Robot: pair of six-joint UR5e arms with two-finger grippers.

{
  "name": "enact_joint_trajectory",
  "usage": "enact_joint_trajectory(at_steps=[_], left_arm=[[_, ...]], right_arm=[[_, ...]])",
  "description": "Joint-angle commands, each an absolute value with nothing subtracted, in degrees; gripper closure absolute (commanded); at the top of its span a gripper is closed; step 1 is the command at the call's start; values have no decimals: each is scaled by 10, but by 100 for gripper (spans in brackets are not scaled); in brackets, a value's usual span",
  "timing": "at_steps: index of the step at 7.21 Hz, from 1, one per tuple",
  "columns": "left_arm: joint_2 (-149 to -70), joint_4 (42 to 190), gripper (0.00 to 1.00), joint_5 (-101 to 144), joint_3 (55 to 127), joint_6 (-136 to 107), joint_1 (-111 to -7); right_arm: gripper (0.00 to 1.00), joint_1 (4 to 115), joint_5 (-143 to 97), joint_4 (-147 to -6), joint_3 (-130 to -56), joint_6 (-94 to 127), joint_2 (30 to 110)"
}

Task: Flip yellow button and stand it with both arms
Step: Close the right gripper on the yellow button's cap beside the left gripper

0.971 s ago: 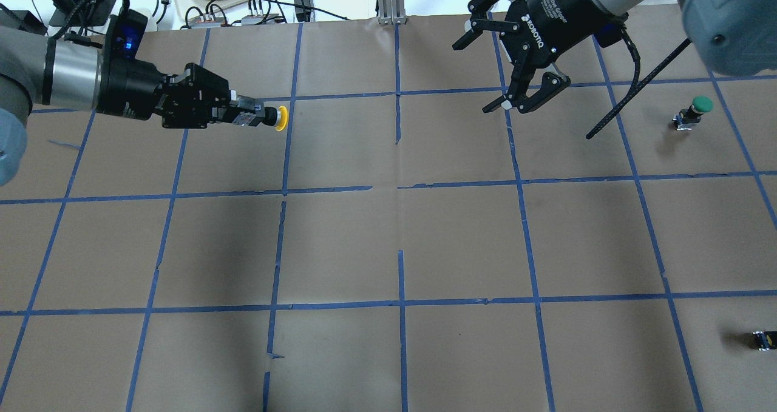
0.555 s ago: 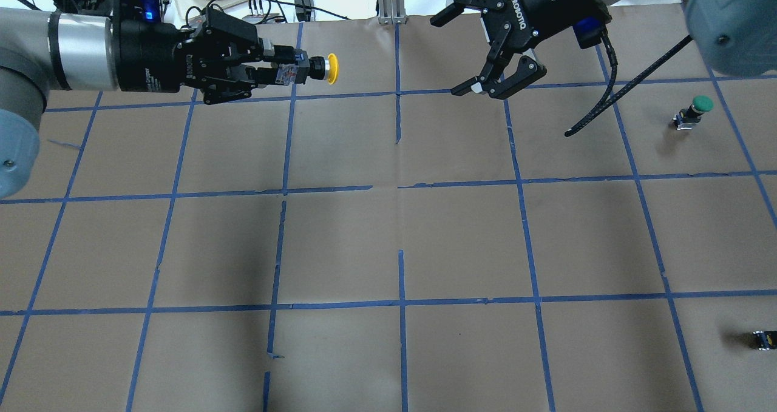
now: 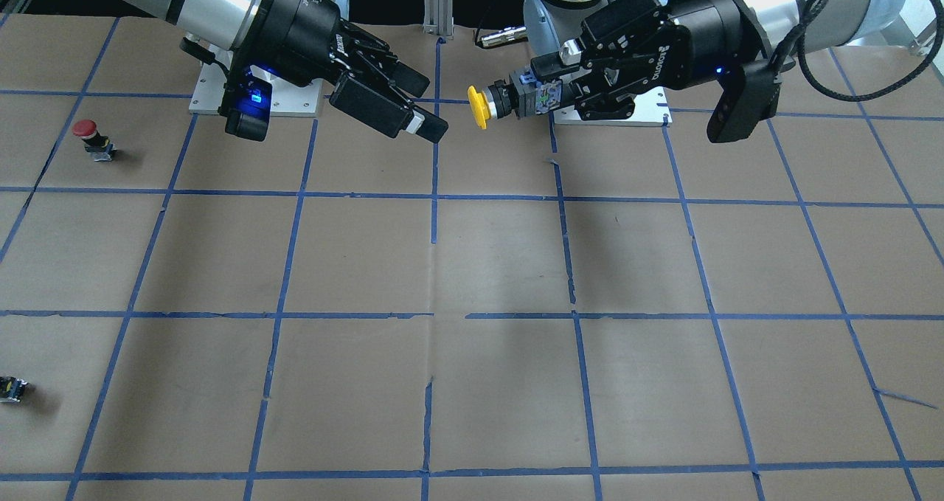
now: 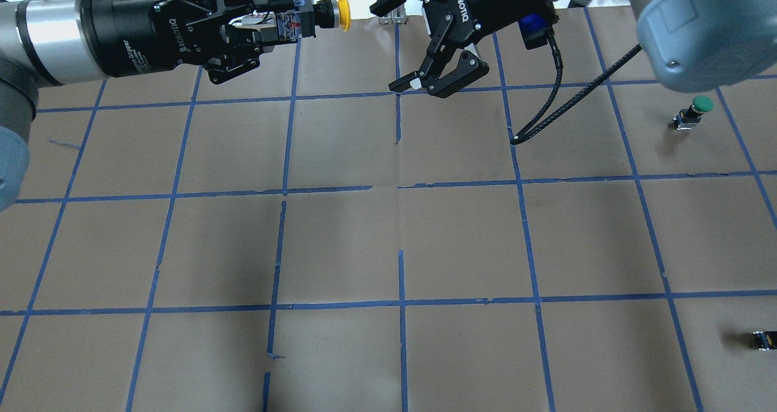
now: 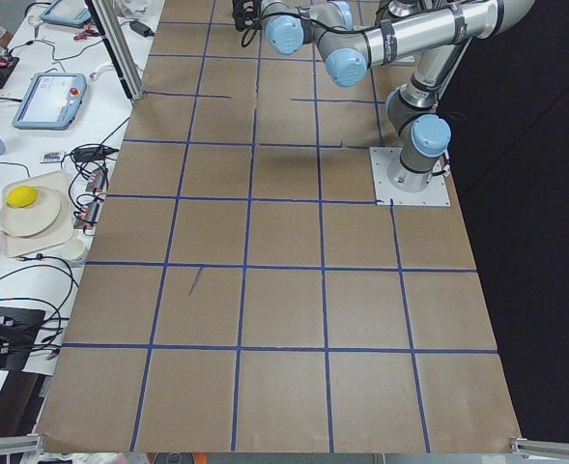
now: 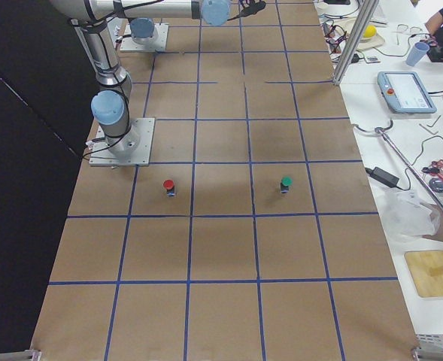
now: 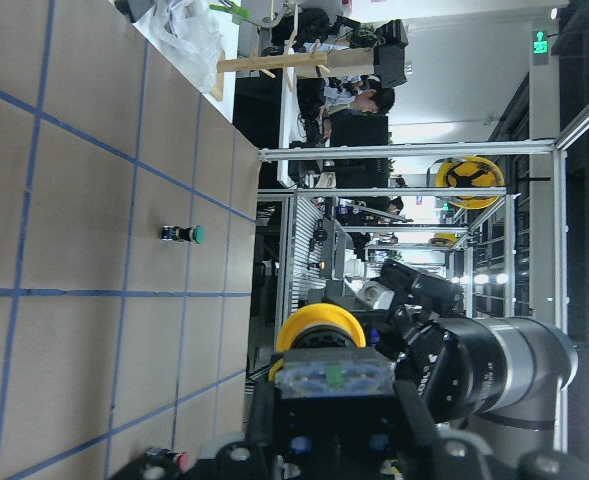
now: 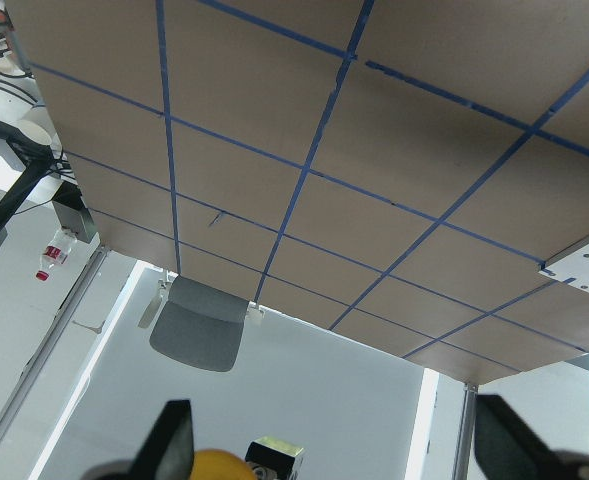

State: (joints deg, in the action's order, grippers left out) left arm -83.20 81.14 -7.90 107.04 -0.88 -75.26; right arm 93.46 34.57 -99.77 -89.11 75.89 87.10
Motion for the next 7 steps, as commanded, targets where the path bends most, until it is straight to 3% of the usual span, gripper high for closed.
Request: enact_joint_trajectory(at_steps=[1,7], left_arm=[[-831,810,98,-65,1072,-17,-759],[-838,808,98,-64,1074,-13,-759]], right_arm=[[0,939,301,-1019,-889,773,873],[3,937,248,-1100,-891,844,862]])
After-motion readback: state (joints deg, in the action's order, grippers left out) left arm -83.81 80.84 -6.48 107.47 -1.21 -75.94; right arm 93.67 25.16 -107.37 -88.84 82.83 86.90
